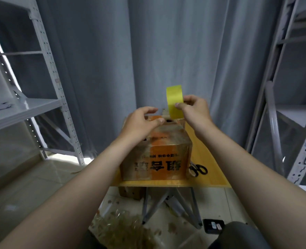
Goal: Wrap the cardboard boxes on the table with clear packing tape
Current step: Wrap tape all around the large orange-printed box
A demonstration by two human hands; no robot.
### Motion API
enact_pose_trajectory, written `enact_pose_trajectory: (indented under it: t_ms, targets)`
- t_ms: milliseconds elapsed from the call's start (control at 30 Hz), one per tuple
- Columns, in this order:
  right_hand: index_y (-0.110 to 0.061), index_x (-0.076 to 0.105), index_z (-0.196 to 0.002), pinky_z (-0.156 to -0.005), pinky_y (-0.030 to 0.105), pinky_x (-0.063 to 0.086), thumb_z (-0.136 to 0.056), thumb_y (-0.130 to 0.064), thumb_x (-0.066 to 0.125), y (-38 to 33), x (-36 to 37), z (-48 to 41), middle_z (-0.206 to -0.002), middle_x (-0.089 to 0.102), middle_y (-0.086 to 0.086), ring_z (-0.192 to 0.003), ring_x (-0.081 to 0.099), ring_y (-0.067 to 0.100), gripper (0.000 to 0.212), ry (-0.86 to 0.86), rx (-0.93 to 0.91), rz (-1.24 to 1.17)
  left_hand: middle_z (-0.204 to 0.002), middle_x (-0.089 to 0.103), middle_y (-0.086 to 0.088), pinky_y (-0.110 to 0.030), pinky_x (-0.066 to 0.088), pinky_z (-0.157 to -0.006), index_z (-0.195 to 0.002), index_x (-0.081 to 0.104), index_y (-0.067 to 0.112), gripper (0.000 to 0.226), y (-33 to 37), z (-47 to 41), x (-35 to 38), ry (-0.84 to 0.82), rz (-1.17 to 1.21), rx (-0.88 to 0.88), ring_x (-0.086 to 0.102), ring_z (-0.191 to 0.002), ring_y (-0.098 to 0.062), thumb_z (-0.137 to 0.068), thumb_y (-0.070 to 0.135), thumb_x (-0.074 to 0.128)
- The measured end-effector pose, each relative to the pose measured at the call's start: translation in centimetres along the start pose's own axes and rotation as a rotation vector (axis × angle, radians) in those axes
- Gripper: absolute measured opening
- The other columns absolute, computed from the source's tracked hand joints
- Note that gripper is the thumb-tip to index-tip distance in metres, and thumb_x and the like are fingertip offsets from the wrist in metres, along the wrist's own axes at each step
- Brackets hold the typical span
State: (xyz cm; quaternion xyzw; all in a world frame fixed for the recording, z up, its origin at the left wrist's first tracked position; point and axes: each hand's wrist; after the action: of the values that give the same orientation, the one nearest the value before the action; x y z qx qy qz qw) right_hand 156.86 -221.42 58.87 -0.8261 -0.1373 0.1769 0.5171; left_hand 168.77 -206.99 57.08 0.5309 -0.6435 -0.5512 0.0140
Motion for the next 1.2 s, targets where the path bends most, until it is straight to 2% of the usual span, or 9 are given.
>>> enact_pose_trajectory:
  t_ms: [67,200,333,433,533,733,867,1033,1200]
  targets:
    - [-0.014,0.075,-0.097,-0.066,0.031,0.054,-0.094,-0.013,0.071,-1.5,0.7,0.9,-0.092,0.075,0.005,-0.078,0.068,0.017,0.005,-0.132,0.007,-0.063,-0.128,0.066,0.021,-0.043,0.051,-0.104,-0.129,0.067,0.038,0.065,0.8,0.0,-0.5,0.009,0.066,-0.004,0.062,-0.117,-0.009,-0.072,0.066,0.077]
    - [-0.017,0.072,-0.103,-0.071,0.039,0.061,-0.095,-0.018,0.073,-2.5,1.7,2.0,-0.099,0.072,0.004,-0.085,0.071,0.017,0.009,-0.343,-0.056,-0.051,-0.097,0.078,0.008,-0.042,0.058,-0.089,-0.100,0.079,0.028,0.024,1.0,0.3,-1.7,0.088,0.190,0.043,0.073,-0.093,-0.013,-0.078,0.035,0.088]
    - [-0.027,0.056,-0.140,-0.067,0.039,0.063,-0.087,-0.042,0.082,-2.8,1.1,1.2,-0.124,0.060,-0.002,-0.092,0.069,0.016,0.061,-0.308,-0.162,0.091,-0.090,0.080,0.004,-0.041,0.057,-0.085,-0.096,0.080,0.020,0.018,0.1,2.0,-2.9,0.014,0.149,0.024,0.075,-0.089,-0.016,-0.083,0.031,0.086]
    - [-0.033,0.074,-0.122,-0.079,0.038,0.059,-0.084,-0.045,0.083,-3.2,0.8,0.9,-0.128,0.060,-0.007,-0.103,0.065,0.015,0.041,-0.367,-0.283,0.249,-0.094,0.080,0.005,-0.045,0.059,-0.090,-0.102,0.080,0.020,0.020,-0.1,3.4,-3.3,-0.029,0.165,0.037,0.075,-0.091,-0.015,-0.085,0.030,0.085]
    - [-0.030,0.080,-0.092,-0.080,0.031,0.051,-0.085,-0.029,0.084,-3.4,0.8,1.3,-0.116,0.066,-0.001,-0.085,0.061,0.007,0.008,-0.351,-0.383,0.243,-0.095,0.080,0.004,-0.039,0.059,-0.088,-0.103,0.079,0.018,0.021,-0.1,4.3,-3.2,-0.033,0.181,0.023,0.075,-0.092,-0.013,-0.087,0.031,0.082]
    - [-0.031,0.080,-0.083,-0.077,0.029,0.052,-0.088,-0.025,0.082,-3.5,1.5,2.2,-0.091,0.074,-0.013,-0.082,0.066,-0.001,0.008,-0.313,-0.325,0.163,-0.095,0.081,0.002,-0.018,0.055,-0.074,-0.122,0.061,0.015,0.024,0.9,6.3,-2.4,-0.115,0.278,0.020,0.076,-0.091,-0.008,-0.105,0.031,0.058]
    - [-0.026,0.081,-0.083,-0.079,0.033,0.057,-0.087,-0.025,0.082,-3.5,1.7,2.3,-0.087,0.078,-0.006,-0.082,0.070,0.007,0.004,-0.262,-0.158,0.145,-0.093,0.081,0.005,-0.034,0.058,-0.085,-0.120,0.062,0.019,0.022,0.5,8.2,-1.6,-0.121,0.309,0.061,0.076,-0.092,-0.010,-0.108,0.034,0.051]
    - [-0.026,0.079,-0.074,-0.071,0.027,0.056,-0.088,-0.026,0.082,-1.8,3.1,2.9,-0.071,0.074,-0.010,-0.066,0.067,0.004,0.014,-0.302,-0.019,0.118,-0.083,0.079,0.011,-0.035,0.059,-0.083,-0.098,0.077,0.021,0.037,1.1,8.9,-1.9,-0.106,0.179,-0.043,0.075,-0.079,-0.007,-0.107,0.043,0.049]
    - [-0.020,0.078,-0.082,-0.063,0.028,0.052,-0.091,-0.021,0.079,-2.4,4.2,2.4,-0.081,0.076,-0.003,-0.064,0.067,0.010,0.009,-0.229,0.069,-0.100,-0.084,0.078,-0.017,-0.054,0.060,-0.088,-0.119,0.067,0.011,0.048,-0.5,10.6,-1.2,-0.188,0.272,-0.297,0.076,-0.078,-0.036,-0.108,0.051,0.042]
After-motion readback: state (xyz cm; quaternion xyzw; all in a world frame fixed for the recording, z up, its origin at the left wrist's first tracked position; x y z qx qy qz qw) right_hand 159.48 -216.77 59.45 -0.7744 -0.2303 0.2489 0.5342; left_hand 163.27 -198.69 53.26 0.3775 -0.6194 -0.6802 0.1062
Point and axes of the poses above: each hand's wrist, its own z-axis away from the middle knuckle, its own x-axis out of the palm, y = z × x
